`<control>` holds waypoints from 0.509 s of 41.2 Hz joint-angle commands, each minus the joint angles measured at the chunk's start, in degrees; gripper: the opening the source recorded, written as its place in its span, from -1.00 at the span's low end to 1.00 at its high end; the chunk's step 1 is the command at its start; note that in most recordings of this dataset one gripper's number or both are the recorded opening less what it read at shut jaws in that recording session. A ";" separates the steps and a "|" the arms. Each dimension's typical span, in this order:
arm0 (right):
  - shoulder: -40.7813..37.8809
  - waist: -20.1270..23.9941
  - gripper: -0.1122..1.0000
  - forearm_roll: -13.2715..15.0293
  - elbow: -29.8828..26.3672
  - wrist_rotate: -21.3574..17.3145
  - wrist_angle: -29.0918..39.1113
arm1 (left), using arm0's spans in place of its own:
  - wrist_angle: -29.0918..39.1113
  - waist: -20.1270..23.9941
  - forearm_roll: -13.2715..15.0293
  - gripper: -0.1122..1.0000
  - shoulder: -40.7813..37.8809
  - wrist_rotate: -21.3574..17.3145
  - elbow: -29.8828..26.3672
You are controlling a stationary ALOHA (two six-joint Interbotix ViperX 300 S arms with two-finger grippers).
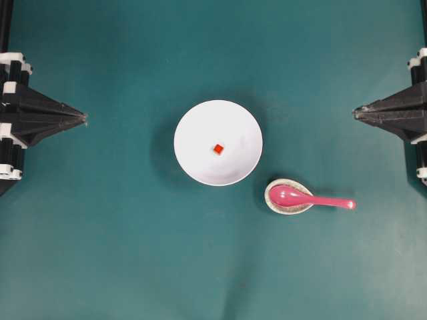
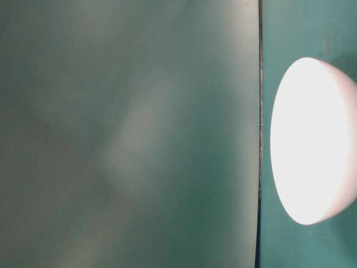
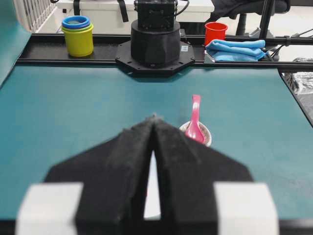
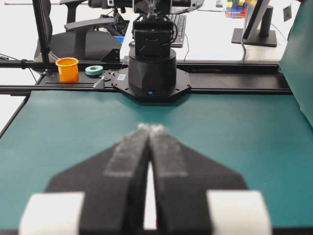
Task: Grip the spoon and scoop the red block from the bowl with right arm.
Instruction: 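Move the right gripper toward the pink spoon handle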
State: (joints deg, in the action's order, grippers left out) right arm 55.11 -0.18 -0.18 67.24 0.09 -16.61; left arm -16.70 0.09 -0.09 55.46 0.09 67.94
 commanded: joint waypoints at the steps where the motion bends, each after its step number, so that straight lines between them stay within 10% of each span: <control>1: -0.26 0.44 -0.80 0.00 -1.41 -1.05 -0.53 | 1.23 -0.35 -0.44 -0.80 -0.26 0.70 -1.85; 16: -1.32 0.62 -0.77 -1.49 -2.02 -1.49 -0.44 | 6.06 -0.79 -0.53 -0.80 -0.18 0.79 -3.69; 21: -2.46 0.70 -0.27 -3.43 -1.58 -1.58 -0.09 | 6.24 -0.79 -0.44 -0.80 -0.18 0.79 -3.69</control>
State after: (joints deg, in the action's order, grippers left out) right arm 53.70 0.26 -2.37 66.53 -1.32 -16.61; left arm -10.28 -0.53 -0.44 55.46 0.97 65.83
